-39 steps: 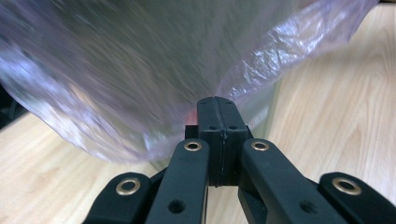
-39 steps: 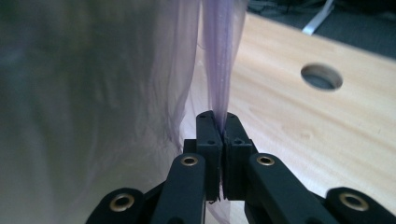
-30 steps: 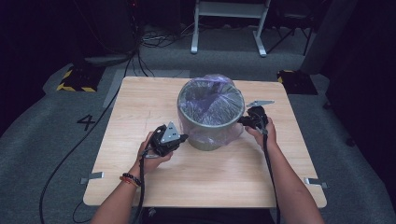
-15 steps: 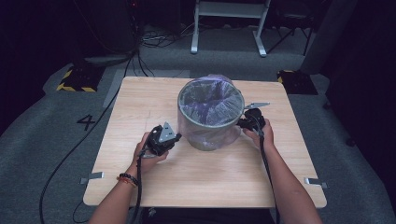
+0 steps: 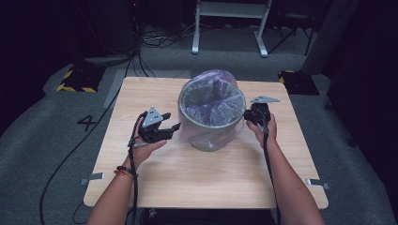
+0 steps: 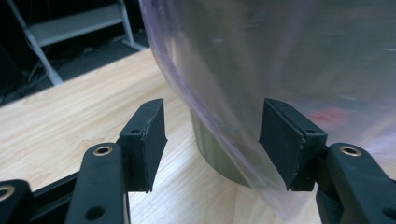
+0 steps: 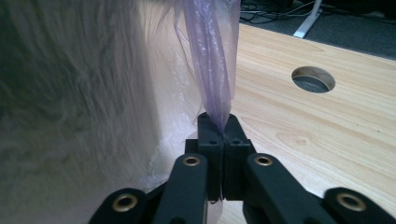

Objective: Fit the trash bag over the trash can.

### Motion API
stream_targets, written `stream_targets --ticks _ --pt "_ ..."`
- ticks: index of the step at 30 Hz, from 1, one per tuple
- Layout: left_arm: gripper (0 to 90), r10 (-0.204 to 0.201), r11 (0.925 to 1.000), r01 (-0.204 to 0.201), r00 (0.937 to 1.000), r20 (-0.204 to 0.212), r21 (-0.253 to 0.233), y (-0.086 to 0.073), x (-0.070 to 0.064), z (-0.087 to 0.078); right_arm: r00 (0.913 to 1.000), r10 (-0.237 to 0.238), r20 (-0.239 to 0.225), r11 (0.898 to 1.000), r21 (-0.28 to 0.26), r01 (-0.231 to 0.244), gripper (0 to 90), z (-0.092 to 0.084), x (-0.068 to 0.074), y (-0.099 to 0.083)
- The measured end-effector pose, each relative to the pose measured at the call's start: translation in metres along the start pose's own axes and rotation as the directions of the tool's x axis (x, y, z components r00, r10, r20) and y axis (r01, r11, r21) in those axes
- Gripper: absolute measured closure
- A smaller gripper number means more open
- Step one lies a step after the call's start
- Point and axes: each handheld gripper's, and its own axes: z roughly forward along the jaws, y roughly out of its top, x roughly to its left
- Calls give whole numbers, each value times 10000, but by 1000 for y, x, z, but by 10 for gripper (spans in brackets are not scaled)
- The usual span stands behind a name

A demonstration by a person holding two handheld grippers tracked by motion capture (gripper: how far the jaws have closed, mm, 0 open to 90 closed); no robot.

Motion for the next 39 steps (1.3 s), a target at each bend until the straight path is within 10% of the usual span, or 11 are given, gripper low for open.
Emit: stream_targets --ticks 7,19,28,34,39 --pt "900 261 9996 -263 9991 321 62 2 2 20 9995 -314 47 9979 570 311 864 14 4 9" --pt "900 223 9812 -254 9996 185 1911 -16 7 47 9989 -20 -459 9714 2371 128 899 35 -2 -4" --pt "899 220 9854 -308 9983 545 1672 -28 5 44 9965 371 -744 9553 2953 -135 892 41 -7 -23" --pt "658 822 9851 -909 9945 643 1459 -31 -8 31 9921 447 -1170 9614 2751 -109 897 39 -1 -34" --pt "273 787 9923 -853 9942 736 903 -25 -22 21 9858 303 -1653 9644 2640 146 899 30 9 -42"
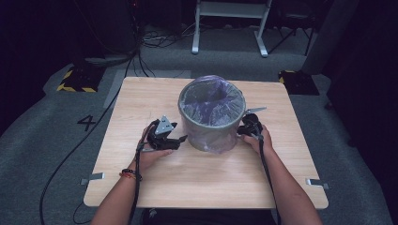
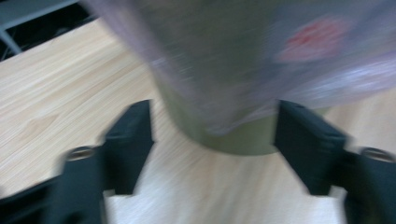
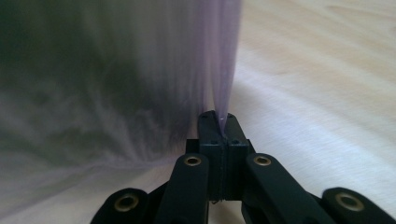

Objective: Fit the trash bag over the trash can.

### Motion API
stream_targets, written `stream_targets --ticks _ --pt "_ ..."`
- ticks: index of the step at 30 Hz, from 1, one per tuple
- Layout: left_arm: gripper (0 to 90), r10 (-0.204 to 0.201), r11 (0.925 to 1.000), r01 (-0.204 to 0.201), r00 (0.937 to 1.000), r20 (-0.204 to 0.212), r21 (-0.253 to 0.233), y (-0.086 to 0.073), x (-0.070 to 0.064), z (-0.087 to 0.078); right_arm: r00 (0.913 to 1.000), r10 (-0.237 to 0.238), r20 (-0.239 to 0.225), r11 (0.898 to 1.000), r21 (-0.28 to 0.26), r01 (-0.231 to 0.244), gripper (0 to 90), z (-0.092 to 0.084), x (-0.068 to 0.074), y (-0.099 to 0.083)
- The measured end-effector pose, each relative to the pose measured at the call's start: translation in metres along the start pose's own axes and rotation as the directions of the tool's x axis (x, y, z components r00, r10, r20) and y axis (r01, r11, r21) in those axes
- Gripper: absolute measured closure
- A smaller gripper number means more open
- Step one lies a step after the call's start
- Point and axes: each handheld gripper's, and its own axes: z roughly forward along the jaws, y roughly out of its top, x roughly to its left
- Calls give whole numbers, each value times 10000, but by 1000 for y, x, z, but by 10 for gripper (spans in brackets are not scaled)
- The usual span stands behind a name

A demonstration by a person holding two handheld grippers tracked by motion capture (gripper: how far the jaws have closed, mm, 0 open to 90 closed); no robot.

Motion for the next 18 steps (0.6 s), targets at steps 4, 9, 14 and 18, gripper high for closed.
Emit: stream_targets --ticks 4,9,14,18 --pt "203 331 9994 -328 9993 195 -123 5 -16 1 9984 -327 462 9992 -205 337 683 -5 10 -5" --pt "218 441 9987 -443 9990 -90 -257 12 -26 6 9960 -136 889 9952 -950 220 505 -23 7 -10" --pt "502 817 9966 -811 9947 -619 115 14 -30 9 9901 -414 1342 9923 -1105 564 380 -46 3 -19" --pt "766 1040 9943 -1023 9928 -599 310 14 -29 8 9897 -831 1163 9840 -1477 1000 320 -64 5 -31"
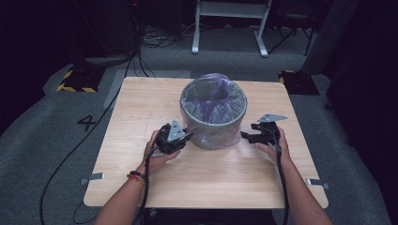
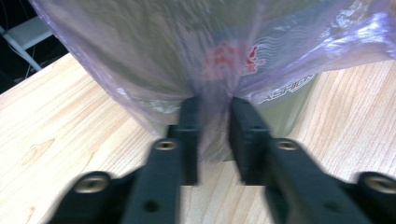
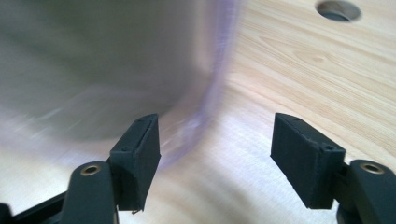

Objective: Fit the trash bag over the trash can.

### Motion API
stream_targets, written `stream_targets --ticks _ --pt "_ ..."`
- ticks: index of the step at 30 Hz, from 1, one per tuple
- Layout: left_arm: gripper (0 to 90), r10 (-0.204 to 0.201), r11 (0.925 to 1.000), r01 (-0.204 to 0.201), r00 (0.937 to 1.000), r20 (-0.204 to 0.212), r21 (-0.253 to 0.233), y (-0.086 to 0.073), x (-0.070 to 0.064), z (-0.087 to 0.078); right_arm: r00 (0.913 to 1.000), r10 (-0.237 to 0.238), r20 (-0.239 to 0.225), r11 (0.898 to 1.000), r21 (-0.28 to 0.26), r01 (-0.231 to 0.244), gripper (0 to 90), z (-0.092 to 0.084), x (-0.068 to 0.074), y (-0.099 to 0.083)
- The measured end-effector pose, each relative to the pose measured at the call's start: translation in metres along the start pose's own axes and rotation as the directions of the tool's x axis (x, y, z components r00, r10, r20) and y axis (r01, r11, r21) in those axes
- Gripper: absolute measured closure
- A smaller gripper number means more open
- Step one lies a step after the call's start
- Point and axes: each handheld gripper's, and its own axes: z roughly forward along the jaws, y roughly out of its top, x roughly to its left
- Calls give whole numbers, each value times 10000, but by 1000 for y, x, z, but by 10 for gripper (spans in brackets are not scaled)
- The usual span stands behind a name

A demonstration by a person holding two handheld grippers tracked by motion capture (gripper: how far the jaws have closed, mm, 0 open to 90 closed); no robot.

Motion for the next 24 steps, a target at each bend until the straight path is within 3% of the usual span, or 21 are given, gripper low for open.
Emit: stream_targets --ticks 2,6,10,12,15,18,20,24 --pt "884 66 10000 -66 10000 9 -52 0 0 0 9991 -384 -173 9990 -231 380 301 -7 7 -2" --pt "900 307 9985 -318 9992 238 444 -1 -3 4 9918 -1167 -523 9904 -802 1123 321 -18 28 -1" --pt "900 400 9944 -452 9977 553 954 -5 -6 12 9888 -1157 -944 9865 -1269 1033 326 -22 34 4" --pt "900 418 9922 -489 9971 636 1149 -8 -10 17 9883 -1222 -912 9864 -1210 1108 331 -21 37 6" --pt "900 599 9839 -768 9924 1077 1612 -12 -12 21 9859 -1339 -1004 9854 -1195 1217 332 -19 40 6" --pt "898 659 9850 -806 9929 986 1528 -16 -15 20 9875 -1239 -975 9837 -1431 1093 345 -19 39 7" --pt "822 568 9891 -680 9945 876 1308 -18 -15 16 9889 -1166 -925 9814 -1633 1004 362 -21 38 8" --pt "331 -97 9955 56 9990 436 948 -22 -9 3 9892 -978 -1096 9776 -1967 749 388 -27 29 9"
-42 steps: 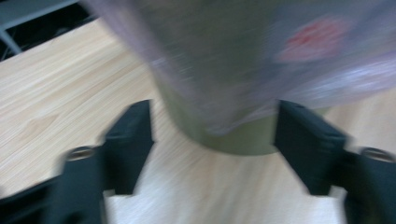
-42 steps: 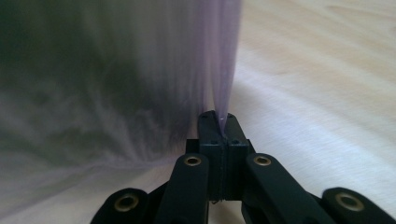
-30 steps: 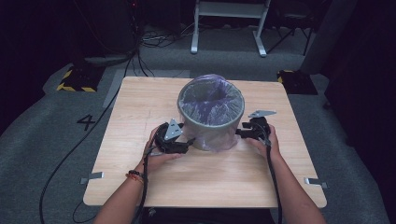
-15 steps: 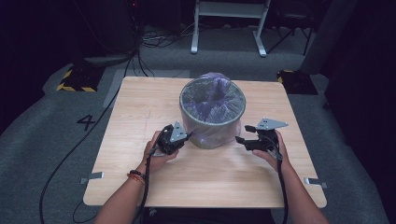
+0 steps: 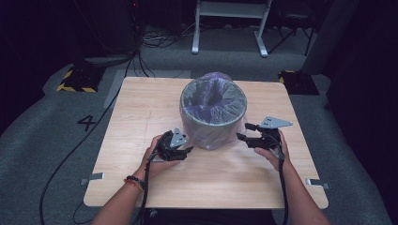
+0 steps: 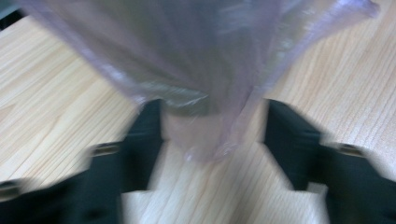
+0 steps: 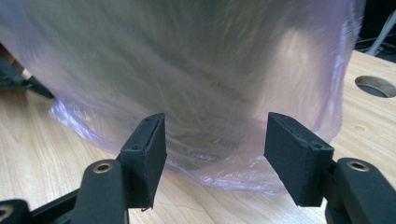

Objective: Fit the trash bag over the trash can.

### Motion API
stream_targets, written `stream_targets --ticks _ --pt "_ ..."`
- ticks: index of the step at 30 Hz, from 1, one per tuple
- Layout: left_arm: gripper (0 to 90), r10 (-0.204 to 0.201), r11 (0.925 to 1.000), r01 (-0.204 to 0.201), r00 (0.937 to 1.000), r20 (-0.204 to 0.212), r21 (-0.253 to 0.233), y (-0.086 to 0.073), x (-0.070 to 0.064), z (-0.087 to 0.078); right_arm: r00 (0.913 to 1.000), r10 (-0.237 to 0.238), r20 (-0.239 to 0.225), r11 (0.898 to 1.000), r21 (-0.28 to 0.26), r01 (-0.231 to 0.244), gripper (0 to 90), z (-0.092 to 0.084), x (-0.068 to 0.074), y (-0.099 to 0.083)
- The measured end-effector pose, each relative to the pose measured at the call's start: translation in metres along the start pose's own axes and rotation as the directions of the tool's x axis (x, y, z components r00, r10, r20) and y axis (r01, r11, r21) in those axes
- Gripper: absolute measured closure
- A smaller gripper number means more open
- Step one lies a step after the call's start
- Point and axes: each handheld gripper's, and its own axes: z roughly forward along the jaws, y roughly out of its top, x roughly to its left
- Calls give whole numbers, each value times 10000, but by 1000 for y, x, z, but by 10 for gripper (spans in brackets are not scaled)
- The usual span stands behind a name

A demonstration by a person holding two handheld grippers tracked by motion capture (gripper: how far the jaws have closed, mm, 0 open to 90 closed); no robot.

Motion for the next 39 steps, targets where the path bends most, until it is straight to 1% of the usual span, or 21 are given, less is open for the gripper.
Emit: stream_targets --ticks 2,5,9,11,13,14,16,17,20,22,24,25,26,28,30,31,33,35,36,37,39 --pt "259 -51 9994 51 10000 0 -340 -2 2 -9 10000 97 6 9999 -123 -97 387 -4 -3 1" --pt "232 -143 9957 140 9999 -23 -921 -2 6 -25 10000 51 -78 9994 -333 -54 381 -11 -7 3" --pt "242 -550 9845 447 9969 -565 -1694 7 15 -43 9991 -401 97 9982 -449 405 375 -18 -2 14" --pt "257 -795 9819 651 9940 -749 -1778 11 21 -46 9992 -381 77 9975 -597 385 375 -18 -2 21" --pt "264 -885 9839 709 9908 -1025 -1640 17 29 -44 9977 -512 450 9976 -434 532 375 -16 -2 27" --pt "270 -1041 9824 872 9898 -968 -1654 18 34 -42 9970 -533 566 9979 -342 553 380 -13 -3 29" --pt "277 -1435 9761 1293 9871 -709 -1745 20 44 -38 9977 -491 473 9986 -181 500 382 -7 -6 30" --pt "291 -1671 9734 1542 9838 -649 -1693 22 54 -33 9983 -451 370 9989 -71 454 381 -4 -8 29" --pt "382 -2079 9684 1972 9764 -578 -1529 25 70 -21 9965 -353 759 9983 479 318 454 11 -17 28" --pt "429 -2468 9574 2407 9689 -188 -1592 26 80 -13 9958 -108 908 9978 663 48 488 21 -25 27" --pt "438 -2931 9410 2929 9558 247 -1696 26 91 -2 9959 97 894 9976 668 -157 524 28 -32 27" --pt "432 -3026 9364 3041 9524 363 -1748 26 93 1 9961 277 834 9970 695 -335 531 32 -37 26" --pt "430 -3052 9358 3090 9511 486 -1697 26 96 5 9960 338 830 9970 661 -393 532 35 -39 26" --pt "434 -3304 9238 3408 9399 863 -1747 24 103 13 9964 489 691 9977 440 -520 564 38 -45 24" --pt "426 -3452 9162 3622 9307 1212 -1715 23 108 17 9975 621 325 9978 227 -629 614 39 -48 21" --pt "475 -3380 9184 3579 9313 1358 -1688 23 108 19 9978 620 236 9979 158 -624 664 40 -49 20" --pt "605 -2934 9355 3153 9447 1468 -1594 24 107 22 9987 503 40 9987 118 -504 758 42 -49 18" --pt "793 -2633 9452 2864 9526 1526 -1569 27 104 25 9994 331 -20 9993 160 -331 856 45 -46 17" --pt "877 -2557 9488 2769 9558 1454 -1520 28 102 27 9997 258 -46 9996 132 -257 890 46 -45 17" --pt "900 -2536 9520 2704 9592 1248 -1432 30 101 29 9995 304 -69 9995 93 -303 900 48 -44 16" --pt "900 -2699 9486 2856 9551 1223 -1365 29 101 32 9986 508 -153 9987 21 -508 900 49 -46 13"
